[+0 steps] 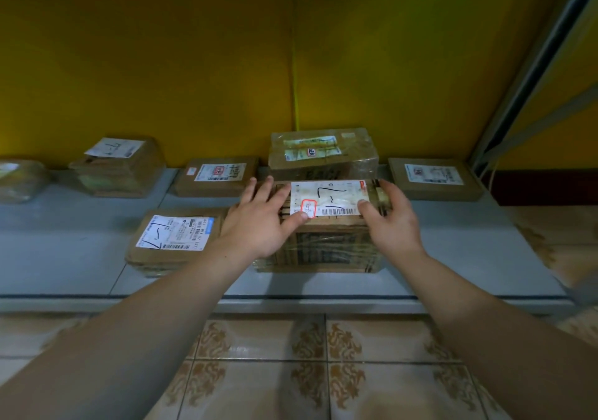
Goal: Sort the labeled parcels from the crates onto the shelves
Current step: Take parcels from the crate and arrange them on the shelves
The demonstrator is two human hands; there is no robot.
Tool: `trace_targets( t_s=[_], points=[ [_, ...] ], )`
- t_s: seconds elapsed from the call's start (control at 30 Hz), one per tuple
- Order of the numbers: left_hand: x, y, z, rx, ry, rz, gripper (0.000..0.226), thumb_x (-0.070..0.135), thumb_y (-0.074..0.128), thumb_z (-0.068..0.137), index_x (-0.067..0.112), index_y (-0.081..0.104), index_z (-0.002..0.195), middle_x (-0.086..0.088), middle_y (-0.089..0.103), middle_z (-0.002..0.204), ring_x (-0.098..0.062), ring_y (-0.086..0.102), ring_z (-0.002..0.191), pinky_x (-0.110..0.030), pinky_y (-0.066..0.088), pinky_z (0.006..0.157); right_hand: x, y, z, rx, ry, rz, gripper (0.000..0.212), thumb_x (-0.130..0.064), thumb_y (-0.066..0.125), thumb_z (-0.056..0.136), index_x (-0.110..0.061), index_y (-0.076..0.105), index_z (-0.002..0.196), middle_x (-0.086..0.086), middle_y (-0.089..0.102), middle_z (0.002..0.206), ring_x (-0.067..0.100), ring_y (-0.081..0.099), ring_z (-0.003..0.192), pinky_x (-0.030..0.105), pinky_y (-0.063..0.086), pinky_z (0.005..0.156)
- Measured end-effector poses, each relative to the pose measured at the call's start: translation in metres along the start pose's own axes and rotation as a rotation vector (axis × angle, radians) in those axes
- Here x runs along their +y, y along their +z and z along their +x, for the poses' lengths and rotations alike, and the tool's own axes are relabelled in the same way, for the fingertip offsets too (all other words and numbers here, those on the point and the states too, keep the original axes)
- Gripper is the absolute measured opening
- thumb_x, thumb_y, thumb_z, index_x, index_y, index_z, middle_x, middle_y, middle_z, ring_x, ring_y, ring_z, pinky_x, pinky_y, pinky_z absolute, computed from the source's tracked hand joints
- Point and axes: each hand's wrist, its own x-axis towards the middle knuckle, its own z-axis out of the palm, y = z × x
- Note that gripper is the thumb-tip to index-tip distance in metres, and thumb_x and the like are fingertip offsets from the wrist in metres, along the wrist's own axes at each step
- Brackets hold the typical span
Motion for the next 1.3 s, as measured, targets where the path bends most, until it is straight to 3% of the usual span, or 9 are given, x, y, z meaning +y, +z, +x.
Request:
trace_targets(
  t_s=[0.17,0.27,0.5,0.63,0.73,0.87,1.13,1.3],
  points=[
    [-0.003,0.000,0.001,-0.020,0.018,0.008,0.077,0.077,0.017,0.087,0.039,0.003,0.153,0.006,-0.004,0.163,-0.023,-0.011,0.149,-0.057,0.017,0.114,-0.002,-0.003,0.001,-0.038,-0.035,-0.110,0.054,-0.035,0.057,0.097,-0.025,0.040,0.148,-0.001,0.045,0.145,0.017,0.046,0.125,0.028,0.035,0.094],
    [-0.003,-0.009,-0.002,-0.077,0.011,-0.029,0.078,0.076,0.021,0.087,0.038,0.004,0.153,0.006,-0.006,0.163,-0.023,-0.011,0.149,-0.058,0.010,0.116,-0.009,-0.010,0.002,-0.103,-0.020,-0.217,0.056,-0.039,0.055,0.098,-0.027,0.036,0.149,0.001,0.041,0.148,0.024,0.045,0.130,0.037,0.039,0.102],
    [-0.003,-0.087,-0.047,-0.259,-0.019,-0.094,0.079,0.068,0.039,0.090,0.033,0.008,0.154,0.003,-0.001,0.163,-0.026,-0.001,0.149,-0.053,0.011,0.119,-0.077,-0.055,-0.003,-0.459,0.074,-0.669,0.081,-0.066,0.052,0.086,-0.033,0.022,0.153,0.009,0.026,0.159,0.033,0.030,0.144,0.049,0.034,0.114],
    [-0.001,-0.169,-0.097,-0.379,-0.024,-0.113,0.078,0.060,0.047,0.092,0.034,0.008,0.154,0.002,0.001,0.163,-0.025,0.001,0.150,-0.051,0.012,0.119,-0.156,-0.091,-0.030,-0.573,0.075,-0.762,0.088,-0.075,0.040,0.076,-0.031,0.029,0.152,0.007,0.037,0.153,0.030,0.034,0.140,0.045,0.035,0.113],
    [-0.002,-0.236,-0.140,-0.428,-0.017,-0.136,0.075,0.056,0.049,0.093,0.034,0.011,0.154,0.000,0.004,0.163,-0.025,0.003,0.150,-0.051,0.014,0.119,-0.228,-0.120,-0.060,-0.627,0.048,-0.790,0.077,-0.070,0.044,0.085,-0.030,0.034,0.150,0.006,0.045,0.147,0.029,0.041,0.132,0.044,0.039,0.109],
    [-0.004,-0.329,-0.198,-0.447,-0.026,-0.132,0.074,0.056,0.048,0.093,0.031,0.013,0.154,-0.002,0.007,0.163,-0.025,0.006,0.149,-0.047,0.017,0.118,-0.328,-0.160,-0.110,-0.670,0.044,-0.807,0.075,-0.063,0.048,0.091,-0.026,0.029,0.153,0.004,0.035,0.156,0.027,0.034,0.139,0.043,0.033,0.115],
    [0.000,-0.484,-0.306,-0.349,-0.153,-0.199,0.074,0.049,0.054,0.093,0.026,0.019,0.154,-0.003,0.014,0.162,-0.025,0.012,0.148,-0.041,0.019,0.118,-0.484,-0.225,-0.176,-0.772,-0.154,-0.840,0.078,-0.062,0.048,0.093,-0.023,0.024,0.156,0.003,0.026,0.162,0.024,0.024,0.148,0.041,0.024,0.120],
    [0.014,-0.576,-0.350,-0.201,-0.183,-0.193,0.071,0.046,0.053,0.095,0.024,0.019,0.154,0.000,0.017,0.161,-0.022,0.013,0.148,-0.035,0.015,0.117,-0.582,-0.258,-0.194,-0.735,-0.345,-0.816,0.073,-0.059,0.051,0.094,-0.023,0.029,0.154,0.004,0.034,0.158,0.025,0.034,0.142,0.038,0.031,0.114]
  ],
)
